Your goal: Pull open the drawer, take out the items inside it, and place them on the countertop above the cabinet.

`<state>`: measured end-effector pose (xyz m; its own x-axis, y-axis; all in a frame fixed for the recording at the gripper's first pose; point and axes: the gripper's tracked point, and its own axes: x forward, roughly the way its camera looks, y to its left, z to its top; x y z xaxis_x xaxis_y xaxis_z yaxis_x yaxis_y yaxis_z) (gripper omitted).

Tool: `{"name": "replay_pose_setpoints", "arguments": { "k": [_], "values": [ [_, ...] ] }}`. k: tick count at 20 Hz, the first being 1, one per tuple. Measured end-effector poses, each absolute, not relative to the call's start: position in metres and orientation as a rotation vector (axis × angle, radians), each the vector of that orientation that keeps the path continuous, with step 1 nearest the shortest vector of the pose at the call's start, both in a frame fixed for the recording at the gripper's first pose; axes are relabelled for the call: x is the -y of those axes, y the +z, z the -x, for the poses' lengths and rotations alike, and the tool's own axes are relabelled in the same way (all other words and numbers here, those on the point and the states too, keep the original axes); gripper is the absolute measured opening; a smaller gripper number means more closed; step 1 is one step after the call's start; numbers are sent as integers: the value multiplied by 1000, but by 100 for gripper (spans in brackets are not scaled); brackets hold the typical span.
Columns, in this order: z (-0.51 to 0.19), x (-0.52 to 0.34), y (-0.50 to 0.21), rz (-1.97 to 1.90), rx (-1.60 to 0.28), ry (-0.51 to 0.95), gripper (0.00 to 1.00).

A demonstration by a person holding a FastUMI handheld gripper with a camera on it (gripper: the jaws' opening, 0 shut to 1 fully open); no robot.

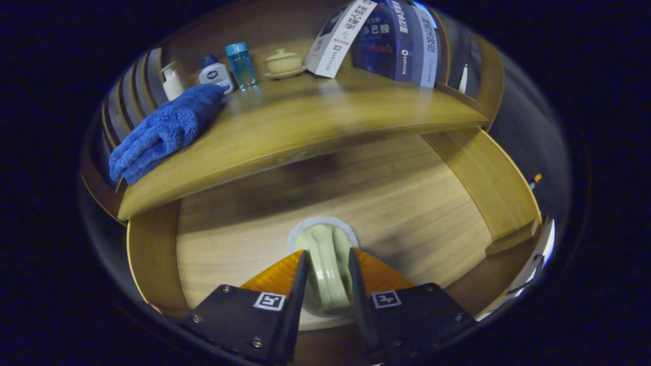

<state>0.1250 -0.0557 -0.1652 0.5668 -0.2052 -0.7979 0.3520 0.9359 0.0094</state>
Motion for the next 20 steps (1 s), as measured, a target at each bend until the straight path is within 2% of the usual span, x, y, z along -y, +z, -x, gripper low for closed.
{"name": "replay_pose_setpoints", "arguments": {
  "k": [2, 3, 11, 20],
  "values": [
    [-118, 50, -150, -194, -878, -317, 47],
    [-130, 56, -165, -189, -894, -316, 23],
    [-124, 60, -144, -76, -835, -398, 22],
    [-130, 60, -22, -77, -516, -408, 22]
  ]
}}
